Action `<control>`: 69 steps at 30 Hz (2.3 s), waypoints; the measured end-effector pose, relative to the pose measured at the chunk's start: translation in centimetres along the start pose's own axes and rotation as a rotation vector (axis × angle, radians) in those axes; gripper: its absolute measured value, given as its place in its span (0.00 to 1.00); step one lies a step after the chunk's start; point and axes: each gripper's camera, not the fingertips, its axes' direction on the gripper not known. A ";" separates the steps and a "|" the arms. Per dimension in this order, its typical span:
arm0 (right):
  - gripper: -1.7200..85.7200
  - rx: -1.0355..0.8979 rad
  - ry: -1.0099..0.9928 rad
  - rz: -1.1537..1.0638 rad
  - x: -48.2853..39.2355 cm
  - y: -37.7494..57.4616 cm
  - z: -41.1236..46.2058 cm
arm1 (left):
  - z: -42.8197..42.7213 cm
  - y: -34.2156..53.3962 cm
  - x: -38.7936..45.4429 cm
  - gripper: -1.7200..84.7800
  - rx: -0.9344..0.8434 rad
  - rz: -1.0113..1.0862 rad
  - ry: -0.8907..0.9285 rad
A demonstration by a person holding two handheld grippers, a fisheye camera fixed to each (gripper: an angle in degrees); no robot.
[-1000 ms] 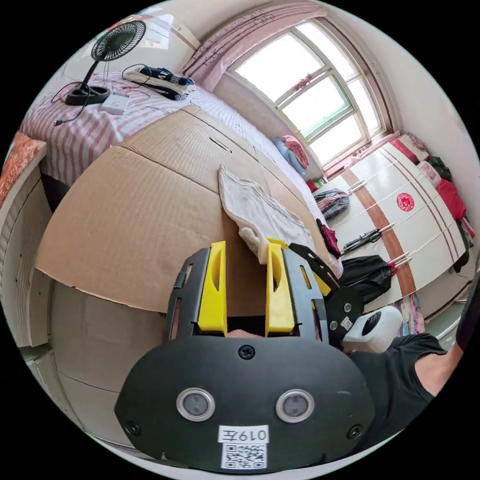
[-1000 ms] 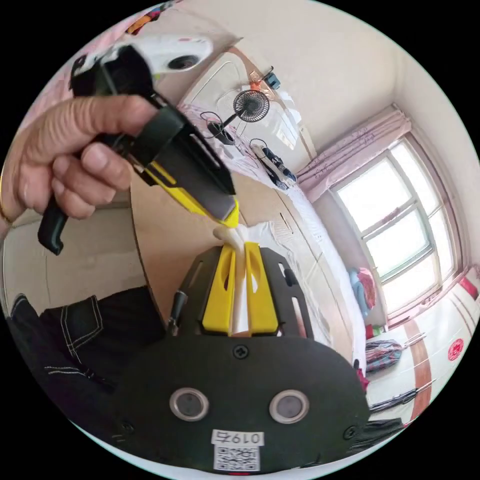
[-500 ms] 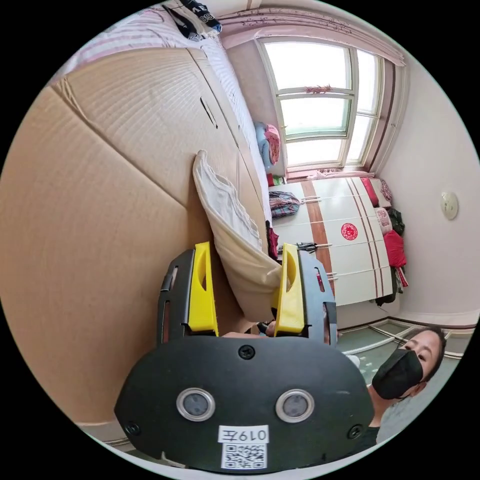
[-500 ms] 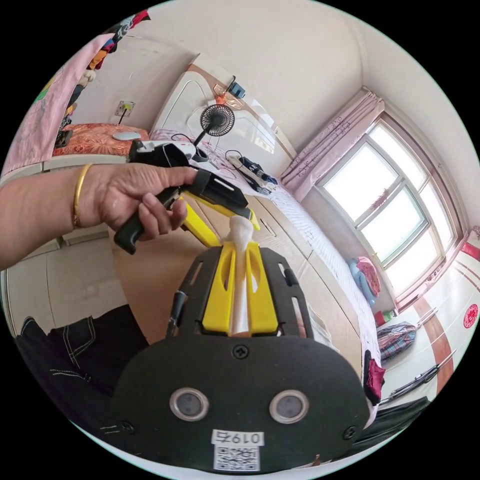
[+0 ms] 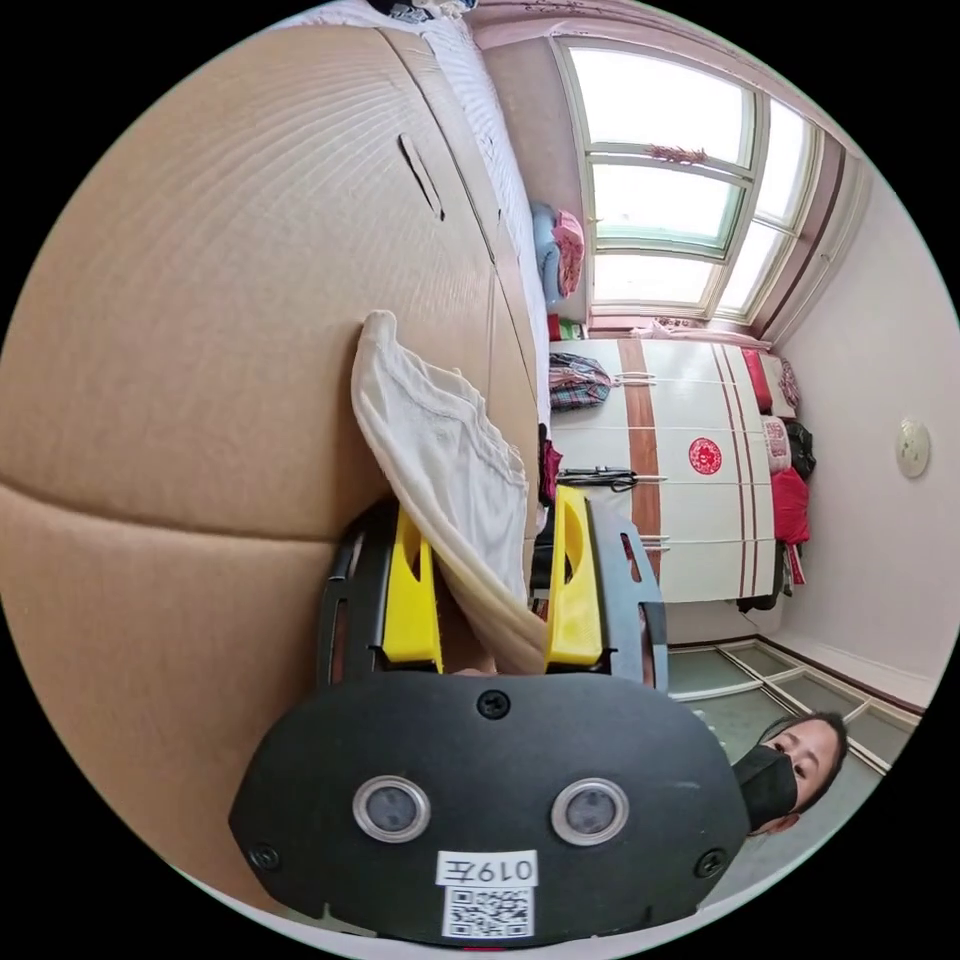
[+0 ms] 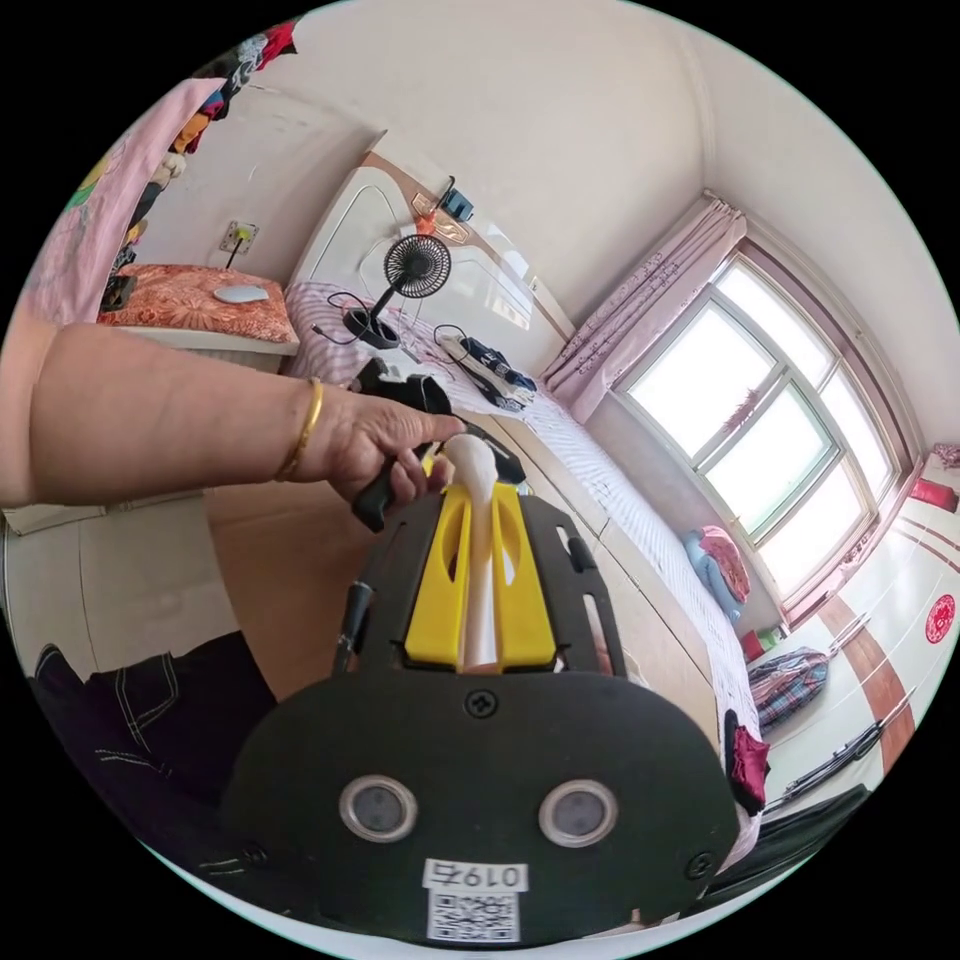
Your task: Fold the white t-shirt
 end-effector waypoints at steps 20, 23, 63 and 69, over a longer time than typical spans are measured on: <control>0.05 0.034 -0.080 0.119 6.9 13.3 1.0 | 17.6 -10.0 5.4 0.08 -0.066 0.178 -0.321; 0.05 0.035 -0.104 0.188 9.3 15.9 1.0 | 20.7 -10.1 7.8 0.08 -0.060 0.224 -0.366; 0.02 0.041 -0.196 1.284 37.2 66.6 7.0 | 79.4 -11.1 24.9 0.07 -0.373 0.404 -0.784; 0.04 0.024 -0.165 1.354 39.0 70.0 9.1 | 82.5 -10.9 25.7 0.07 -0.377 0.407 -0.839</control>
